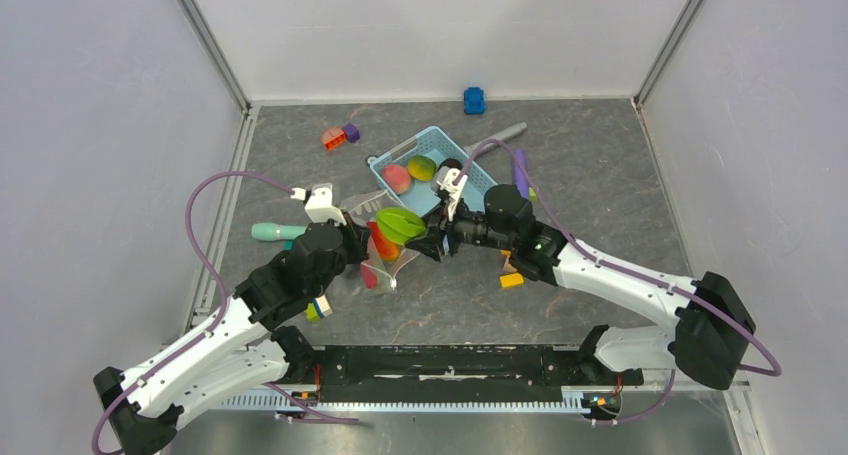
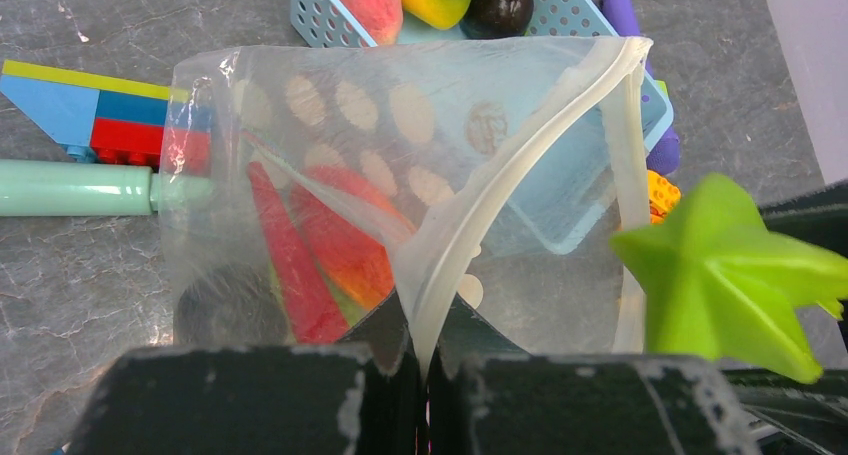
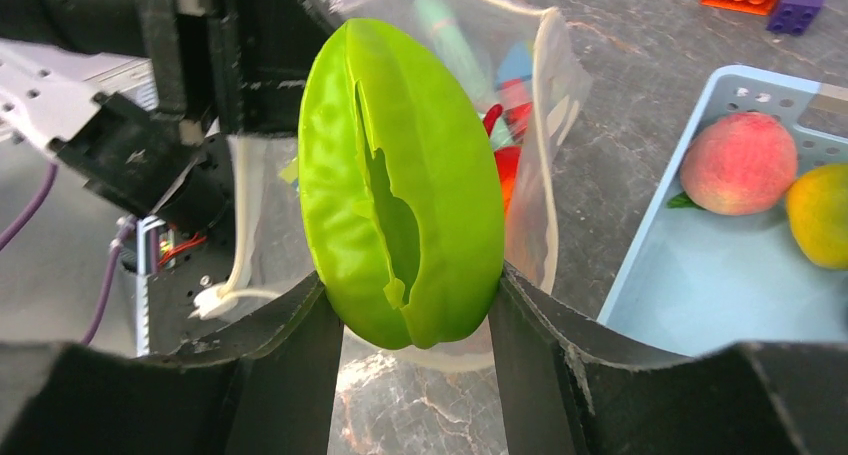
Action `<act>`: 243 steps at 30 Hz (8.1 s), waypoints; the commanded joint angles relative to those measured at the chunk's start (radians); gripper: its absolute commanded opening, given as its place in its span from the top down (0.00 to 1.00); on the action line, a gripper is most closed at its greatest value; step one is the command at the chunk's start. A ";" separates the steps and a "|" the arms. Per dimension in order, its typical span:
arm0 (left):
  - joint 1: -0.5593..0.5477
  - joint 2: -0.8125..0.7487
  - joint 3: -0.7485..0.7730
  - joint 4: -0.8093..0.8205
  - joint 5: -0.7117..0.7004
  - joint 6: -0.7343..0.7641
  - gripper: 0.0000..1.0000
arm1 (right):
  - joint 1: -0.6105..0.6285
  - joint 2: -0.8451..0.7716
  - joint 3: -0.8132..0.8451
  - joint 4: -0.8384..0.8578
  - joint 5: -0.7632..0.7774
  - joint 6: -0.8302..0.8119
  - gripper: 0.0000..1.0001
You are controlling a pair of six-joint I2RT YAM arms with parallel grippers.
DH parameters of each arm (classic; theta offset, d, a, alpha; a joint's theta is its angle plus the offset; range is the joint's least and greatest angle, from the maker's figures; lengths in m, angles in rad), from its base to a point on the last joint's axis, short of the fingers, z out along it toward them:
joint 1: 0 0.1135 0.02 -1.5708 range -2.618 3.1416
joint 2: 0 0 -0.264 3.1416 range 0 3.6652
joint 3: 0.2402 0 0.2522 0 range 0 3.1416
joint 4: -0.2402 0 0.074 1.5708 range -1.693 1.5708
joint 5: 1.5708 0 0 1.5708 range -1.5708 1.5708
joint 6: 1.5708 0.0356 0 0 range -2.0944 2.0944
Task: Place the food in the zip-top bag and seal the zipper
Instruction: Place the fake fruit in the zipper food storage bag, then pick up the fake fruit from the bin, then place the fake fruit in the zipper food storage bag.
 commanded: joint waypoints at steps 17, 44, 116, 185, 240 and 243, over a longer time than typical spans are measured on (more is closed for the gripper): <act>0.002 -0.005 -0.002 0.030 0.000 -0.007 0.96 | 0.165 0.176 0.310 -0.353 0.497 -0.043 0.55; 0.003 -0.022 -0.007 0.037 0.009 -0.009 0.96 | 0.202 0.362 0.553 -0.470 0.560 0.022 0.16; 0.002 -0.052 -0.011 -0.030 -0.251 -0.077 0.94 | -0.220 0.747 0.393 0.088 0.940 0.575 0.14; 0.002 -0.076 -0.030 0.001 -0.164 -0.075 0.97 | 0.030 0.068 -0.125 0.520 -0.045 0.120 0.65; 0.002 -0.128 -0.042 0.021 -0.118 -0.067 0.98 | 0.273 0.143 0.103 0.023 0.553 -0.040 0.08; 0.002 -0.129 -0.041 0.021 -0.118 -0.067 0.98 | 0.272 0.133 0.105 0.024 0.571 -0.041 0.05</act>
